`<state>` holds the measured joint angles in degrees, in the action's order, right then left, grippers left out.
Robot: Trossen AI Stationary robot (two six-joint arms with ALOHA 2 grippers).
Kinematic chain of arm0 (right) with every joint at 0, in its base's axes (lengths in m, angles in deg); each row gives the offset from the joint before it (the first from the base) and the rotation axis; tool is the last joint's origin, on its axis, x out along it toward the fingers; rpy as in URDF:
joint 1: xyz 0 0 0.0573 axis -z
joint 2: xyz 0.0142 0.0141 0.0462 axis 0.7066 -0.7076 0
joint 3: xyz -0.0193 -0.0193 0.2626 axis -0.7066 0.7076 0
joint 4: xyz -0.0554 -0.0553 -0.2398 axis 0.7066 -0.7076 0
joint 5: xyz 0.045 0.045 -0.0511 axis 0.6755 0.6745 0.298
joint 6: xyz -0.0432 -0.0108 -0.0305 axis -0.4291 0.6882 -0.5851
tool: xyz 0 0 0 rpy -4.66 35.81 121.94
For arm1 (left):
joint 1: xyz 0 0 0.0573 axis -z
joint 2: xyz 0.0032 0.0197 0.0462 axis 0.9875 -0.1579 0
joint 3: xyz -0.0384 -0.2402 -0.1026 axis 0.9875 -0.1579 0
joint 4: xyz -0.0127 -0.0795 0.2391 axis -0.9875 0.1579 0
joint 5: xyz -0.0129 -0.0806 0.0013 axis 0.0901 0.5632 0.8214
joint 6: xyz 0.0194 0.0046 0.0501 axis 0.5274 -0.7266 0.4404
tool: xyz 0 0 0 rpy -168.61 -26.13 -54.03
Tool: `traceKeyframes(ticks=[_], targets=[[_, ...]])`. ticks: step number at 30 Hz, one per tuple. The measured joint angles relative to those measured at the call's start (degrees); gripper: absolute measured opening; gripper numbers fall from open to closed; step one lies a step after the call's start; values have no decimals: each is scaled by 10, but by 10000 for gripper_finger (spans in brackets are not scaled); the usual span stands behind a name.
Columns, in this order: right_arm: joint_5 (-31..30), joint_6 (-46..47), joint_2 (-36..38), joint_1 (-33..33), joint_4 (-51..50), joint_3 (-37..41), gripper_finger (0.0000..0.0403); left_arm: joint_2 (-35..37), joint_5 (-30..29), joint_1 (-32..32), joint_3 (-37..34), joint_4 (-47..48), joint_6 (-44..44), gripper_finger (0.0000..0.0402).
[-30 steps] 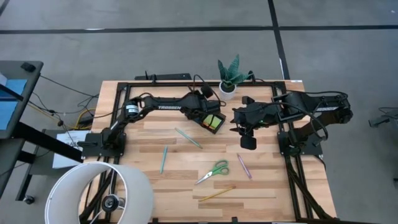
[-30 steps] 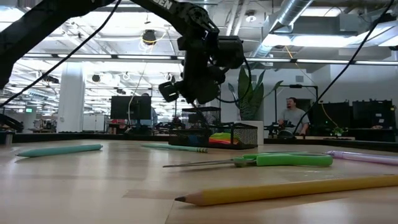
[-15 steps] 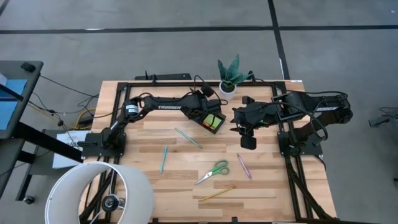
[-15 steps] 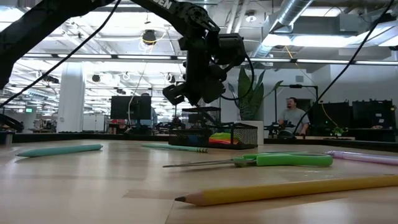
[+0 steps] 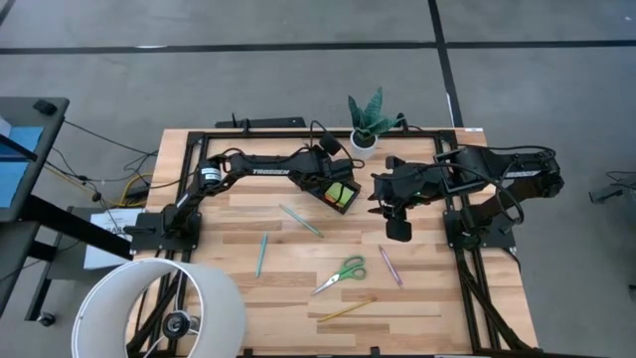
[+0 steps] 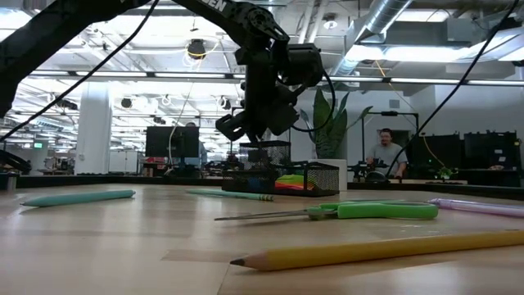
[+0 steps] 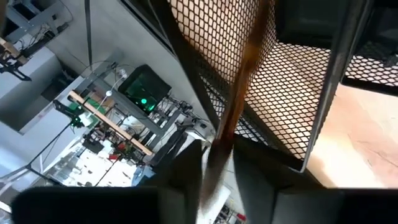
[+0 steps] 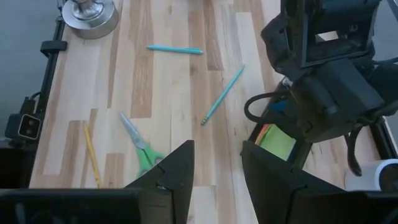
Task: Pick and place office supplies into organizer
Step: Put the brown ballpen into the black desk organizer, then put the light blue ballpen into the black desk organizer
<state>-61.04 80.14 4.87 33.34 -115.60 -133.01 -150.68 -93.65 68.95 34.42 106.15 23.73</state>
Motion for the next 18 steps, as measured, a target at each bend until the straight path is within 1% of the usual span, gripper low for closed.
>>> traceKeyframes(ticks=[6, 8, 10, 11, 14, 16, 18], targets=[[0, 0, 0, 0, 0, 0, 127, 0, -4, 2, 0, 0, -10, 176], [0, 0, 0, 0, 0, 0, 127, 0, -8, 6, 0, 0, -11, 197], [0, 0, 0, 0, 0, 0, 127, 0, -25, 14, 0, 0, -11, 209], [0, 0, 0, 0, 0, 0, 127, 0, -40, 19, 0, 1, -11, 212], [0, 0, 6, 0, 0, 0, 127, 0, -113, 36, 11, 14, -11, 214], [-1, 0, 14, 0, -1, 0, 127, 1, -161, 47, 29, 27, -27, 214], [-1, 1, 21, 0, -3, 0, 127, 1, -188, 59, 52, 56, -55, 215]])
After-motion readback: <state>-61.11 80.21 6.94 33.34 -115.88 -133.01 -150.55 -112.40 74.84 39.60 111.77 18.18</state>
